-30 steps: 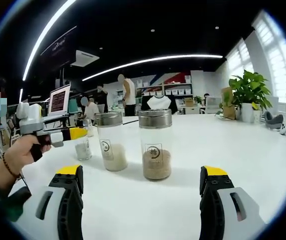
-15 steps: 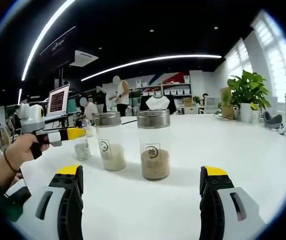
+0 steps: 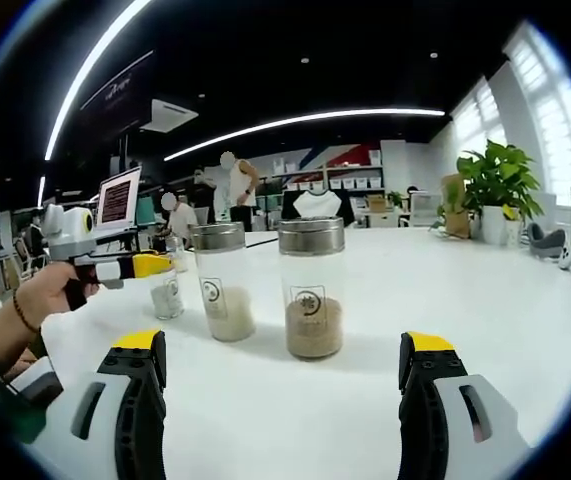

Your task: Rotate the seasoning bottle until the label or dispensing opening points toward the visible target arrow and the bottle remains upright within the marked orientation range

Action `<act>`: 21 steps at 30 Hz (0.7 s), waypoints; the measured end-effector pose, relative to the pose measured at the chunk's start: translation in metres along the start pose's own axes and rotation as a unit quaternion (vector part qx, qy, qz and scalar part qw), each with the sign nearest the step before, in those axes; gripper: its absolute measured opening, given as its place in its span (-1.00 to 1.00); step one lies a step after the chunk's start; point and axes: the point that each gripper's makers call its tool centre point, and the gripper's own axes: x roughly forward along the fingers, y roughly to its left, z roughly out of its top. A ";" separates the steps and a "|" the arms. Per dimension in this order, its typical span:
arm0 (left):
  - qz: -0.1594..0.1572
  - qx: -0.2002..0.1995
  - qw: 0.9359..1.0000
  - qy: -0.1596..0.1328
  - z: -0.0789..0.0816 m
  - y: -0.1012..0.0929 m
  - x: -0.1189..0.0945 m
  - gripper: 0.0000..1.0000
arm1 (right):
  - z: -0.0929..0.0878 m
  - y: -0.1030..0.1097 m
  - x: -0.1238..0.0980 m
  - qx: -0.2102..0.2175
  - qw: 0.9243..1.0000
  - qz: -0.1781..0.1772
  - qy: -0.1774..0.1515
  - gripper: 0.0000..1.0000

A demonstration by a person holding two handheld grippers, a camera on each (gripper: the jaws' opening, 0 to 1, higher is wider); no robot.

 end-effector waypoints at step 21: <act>-0.080 0.003 0.997 0.000 0.000 -0.002 -0.001 -0.33 | 0.000 0.002 0.000 -0.001 1.000 0.003 0.002 0.99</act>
